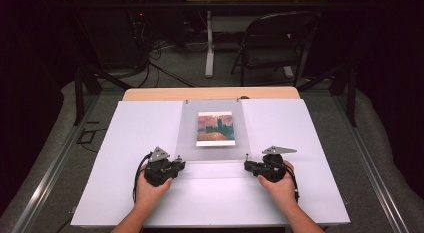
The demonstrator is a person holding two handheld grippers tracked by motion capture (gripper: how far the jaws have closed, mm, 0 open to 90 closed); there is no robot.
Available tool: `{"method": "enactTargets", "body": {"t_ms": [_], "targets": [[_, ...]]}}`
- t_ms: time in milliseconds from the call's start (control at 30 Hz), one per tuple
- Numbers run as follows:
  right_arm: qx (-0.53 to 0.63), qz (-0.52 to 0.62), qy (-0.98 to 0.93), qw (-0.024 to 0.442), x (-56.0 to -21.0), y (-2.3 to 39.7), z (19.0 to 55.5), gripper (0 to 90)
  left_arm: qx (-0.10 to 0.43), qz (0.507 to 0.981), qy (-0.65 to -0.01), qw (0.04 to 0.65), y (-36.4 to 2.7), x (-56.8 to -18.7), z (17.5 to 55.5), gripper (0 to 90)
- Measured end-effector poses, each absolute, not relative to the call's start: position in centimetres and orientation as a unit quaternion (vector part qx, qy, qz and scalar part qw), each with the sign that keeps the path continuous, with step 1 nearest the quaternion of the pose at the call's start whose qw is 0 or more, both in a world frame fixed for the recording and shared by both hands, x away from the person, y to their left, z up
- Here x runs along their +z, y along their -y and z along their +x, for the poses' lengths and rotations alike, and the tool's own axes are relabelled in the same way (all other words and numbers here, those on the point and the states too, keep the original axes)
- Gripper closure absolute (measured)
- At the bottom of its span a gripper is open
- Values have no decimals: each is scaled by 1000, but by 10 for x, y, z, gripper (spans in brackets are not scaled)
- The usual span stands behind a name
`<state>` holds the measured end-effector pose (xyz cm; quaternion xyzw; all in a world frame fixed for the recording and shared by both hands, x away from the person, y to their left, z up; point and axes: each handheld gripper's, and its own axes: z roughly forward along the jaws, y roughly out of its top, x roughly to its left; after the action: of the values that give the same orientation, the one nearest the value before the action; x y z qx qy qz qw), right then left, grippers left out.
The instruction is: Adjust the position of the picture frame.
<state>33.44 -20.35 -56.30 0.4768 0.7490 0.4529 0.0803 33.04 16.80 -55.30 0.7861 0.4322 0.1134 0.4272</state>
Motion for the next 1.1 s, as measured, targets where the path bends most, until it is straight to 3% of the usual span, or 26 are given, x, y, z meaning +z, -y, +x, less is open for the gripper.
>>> {"method": "enactTargets", "body": {"t_ms": [100, 233, 467, 800, 1100], "targets": [[450, 473, -751, 99, -561, 204, 332, 669, 112, 784, -432, 432, -169, -552, 327, 671], [447, 466, -755, 112, -558, 204, 327, 607, 112, 783, -432, 434, -171, -550, 323, 560], [433, 436, -776, 142, -550, 201, 313, 491, 99, 776, -433, 448, -178, -546, 317, 479], [432, 417, -786, 145, -541, 199, 299, 471, 101, 775, -438, 444, -184, -541, 303, 409], [431, 422, -781, 160, -538, 206, 292, 451, 120, 774, -444, 436, -193, -537, 294, 420]]}}
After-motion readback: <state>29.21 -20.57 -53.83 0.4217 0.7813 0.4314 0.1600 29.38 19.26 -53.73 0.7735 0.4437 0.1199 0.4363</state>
